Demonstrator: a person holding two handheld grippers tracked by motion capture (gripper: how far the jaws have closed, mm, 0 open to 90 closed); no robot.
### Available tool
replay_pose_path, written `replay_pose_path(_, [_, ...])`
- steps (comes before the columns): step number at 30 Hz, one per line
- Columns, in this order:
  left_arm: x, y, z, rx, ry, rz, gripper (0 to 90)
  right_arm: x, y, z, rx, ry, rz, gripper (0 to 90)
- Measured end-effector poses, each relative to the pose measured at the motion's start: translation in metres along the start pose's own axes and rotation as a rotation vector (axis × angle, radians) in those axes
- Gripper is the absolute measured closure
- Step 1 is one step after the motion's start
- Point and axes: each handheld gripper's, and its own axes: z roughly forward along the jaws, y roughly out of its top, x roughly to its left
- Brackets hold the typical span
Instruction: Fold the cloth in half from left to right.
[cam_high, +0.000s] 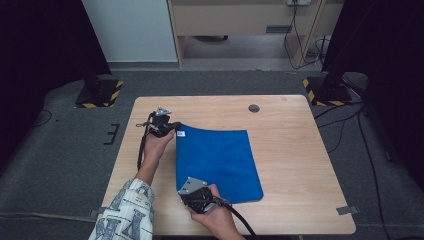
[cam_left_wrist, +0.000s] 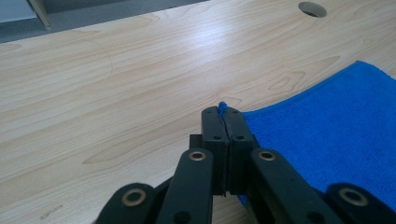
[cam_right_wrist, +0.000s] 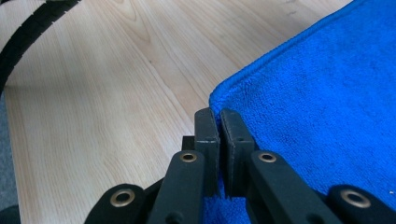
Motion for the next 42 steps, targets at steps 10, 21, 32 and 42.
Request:
replay_pose_path(10, [0.004, -0.002, 0.0, 0.001, -0.011, -0.021, 89.2, 0.002, 0.006, 0.006, -0.003, -0.004, -0.002, 86.7])
replay_pose_path(21, [0.013, -0.002, -0.008, -0.009, -0.008, -0.038, 89.2, 0.01, 0.014, 0.011, -0.036, 0.0, 0.01, 86.6])
replay_pose_path(32, [0.024, -0.004, -0.02, -0.005, 0.007, -0.05, 89.1, 0.019, 0.029, 0.021, -0.089, 0.032, 0.033, 86.3])
replay_pose_path(42, [0.007, -0.002, -0.002, 0.005, 0.019, -0.061, 89.1, 0.007, 0.021, 0.007, -0.125, 0.052, 0.064, 85.7])
